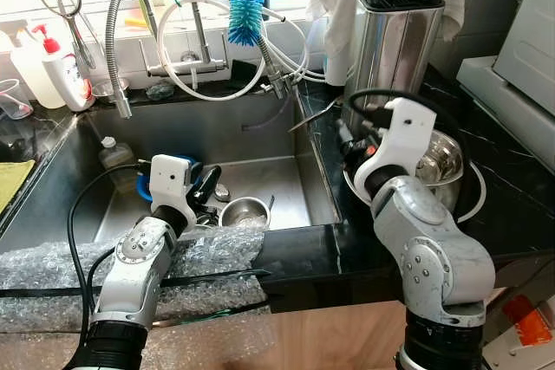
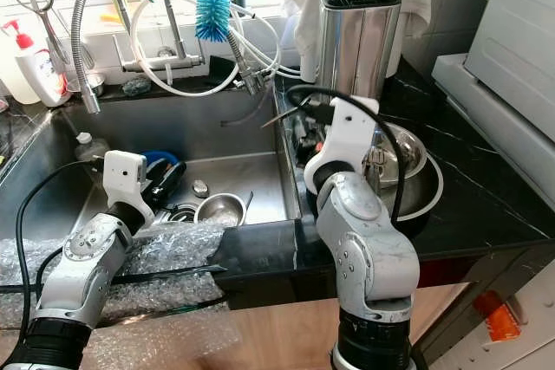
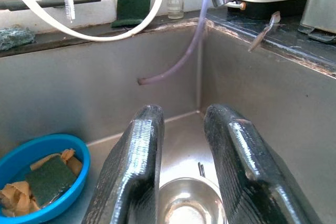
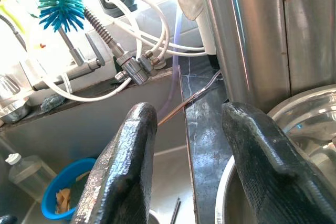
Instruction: Kitchen organization
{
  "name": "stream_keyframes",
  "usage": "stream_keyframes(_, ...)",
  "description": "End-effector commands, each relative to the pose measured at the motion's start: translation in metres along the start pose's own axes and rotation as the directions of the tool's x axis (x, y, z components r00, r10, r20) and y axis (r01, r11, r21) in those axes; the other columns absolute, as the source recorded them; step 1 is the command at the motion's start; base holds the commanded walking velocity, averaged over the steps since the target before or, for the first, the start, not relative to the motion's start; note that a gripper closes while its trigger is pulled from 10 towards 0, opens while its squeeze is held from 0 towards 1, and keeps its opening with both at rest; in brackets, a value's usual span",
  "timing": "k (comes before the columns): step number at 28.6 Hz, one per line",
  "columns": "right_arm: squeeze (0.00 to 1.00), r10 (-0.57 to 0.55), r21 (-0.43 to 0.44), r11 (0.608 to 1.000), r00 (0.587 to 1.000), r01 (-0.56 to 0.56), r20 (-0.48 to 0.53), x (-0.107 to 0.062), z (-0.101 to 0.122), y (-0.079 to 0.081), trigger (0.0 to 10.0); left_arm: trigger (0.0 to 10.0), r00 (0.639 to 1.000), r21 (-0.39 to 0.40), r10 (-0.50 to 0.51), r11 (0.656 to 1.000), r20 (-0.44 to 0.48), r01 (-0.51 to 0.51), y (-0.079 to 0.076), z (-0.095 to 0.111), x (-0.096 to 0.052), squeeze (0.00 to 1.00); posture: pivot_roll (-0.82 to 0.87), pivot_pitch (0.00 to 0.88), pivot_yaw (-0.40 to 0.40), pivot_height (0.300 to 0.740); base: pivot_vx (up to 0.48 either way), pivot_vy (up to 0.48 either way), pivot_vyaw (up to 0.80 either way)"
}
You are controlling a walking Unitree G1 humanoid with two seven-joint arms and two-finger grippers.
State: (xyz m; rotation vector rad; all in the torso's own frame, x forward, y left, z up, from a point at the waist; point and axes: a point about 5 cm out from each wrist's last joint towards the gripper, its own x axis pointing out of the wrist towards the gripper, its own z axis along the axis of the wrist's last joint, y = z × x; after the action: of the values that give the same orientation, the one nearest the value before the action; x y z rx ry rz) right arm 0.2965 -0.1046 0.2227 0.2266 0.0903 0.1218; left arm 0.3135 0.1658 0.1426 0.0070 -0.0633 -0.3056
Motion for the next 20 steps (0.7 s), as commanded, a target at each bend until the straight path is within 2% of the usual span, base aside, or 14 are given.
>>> stream_keyframes(1, 0.00, 0.003, 0.007, 1.000, 1.000, -0.003, 0.029, -0.001, 0.004, 0.002, 10.0, 10.0, 1.000, 0.025, -0.005, 1.000, -0.017, 0.006, 0.003, -0.001, 0.000, 0.00, -0.12, 0.000, 0.065, 0.740, 0.000, 0.000, 0.00)
stream_keyframes(2, 0.00, 0.003, 0.007, 1.000, 1.000, -0.003, 0.029, -0.001, 0.004, 0.002, 10.0, 10.0, 1.000, 0.025, -0.005, 1.000, -0.017, 0.006, 0.003, -0.001, 0.000, 0.00, -0.12, 0.000, 0.065, 0.740, 0.000, 0.000, 0.00)
stream_keyframes(3, 0.00, -0.034, -0.037, 0.999, 0.998, 0.032, -0.051, 0.000, -0.009, -0.003, 10.0, 10.0, 1.000, 0.039, -0.013, 0.999, -0.019, 0.013, 0.002, -0.002, 0.000, 0.00, -0.11, 0.000, 0.062, 0.740, 0.000, 0.000, 0.00)
stream_keyframes(5, 0.00, -0.055, -0.065, 0.997, 0.994, 0.049, -0.098, 0.000, -0.018, -0.006, 10.0, 10.0, 1.000, 0.046, -0.017, 0.999, -0.020, 0.018, 0.002, -0.002, 0.000, 0.00, -0.11, 0.000, 0.062, 0.740, 0.000, 0.000, 0.00)
stream_keyframes(10, 0.00, -0.097, -0.105, 0.991, 0.980, 0.079, -0.176, -0.002, -0.034, -0.013, 10.0, 10.0, 0.999, 0.051, -0.024, 0.998, -0.025, 0.025, 0.001, -0.003, -0.001, 0.00, -0.11, 0.000, 0.061, 0.740, 0.000, 0.000, 0.00)
stream_keyframes(13, 0.00, -0.115, -0.109, 0.989, 0.977, 0.097, -0.179, -0.002, -0.036, -0.016, 10.0, 10.0, 0.999, 0.052, -0.022, 0.998, -0.026, 0.023, 0.001, -0.003, -0.001, 0.00, -0.11, 0.000, 0.061, 0.740, 0.000, 0.000, 0.00)
stream_keyframes(17, 0.00, -0.085, -0.049, 0.995, 0.994, 0.082, -0.070, 0.000, -0.018, -0.011, 10.0, 10.0, 1.000, 0.053, -0.017, 0.998, -0.023, 0.018, 0.002, -0.002, 0.000, 0.00, -0.11, 0.000, 0.062, 0.740, 0.000, 0.000, 0.00)
stream_keyframes(20, 0.00, -0.065, -0.030, 0.997, 0.997, 0.064, -0.028, 0.001, -0.011, -0.006, 10.0, 10.0, 1.000, 0.055, -0.020, 0.998, -0.024, 0.021, 0.002, -0.002, 0.000, 0.00, -0.11, 0.000, 0.065, 0.740, 0.000, 0.000, 0.00)
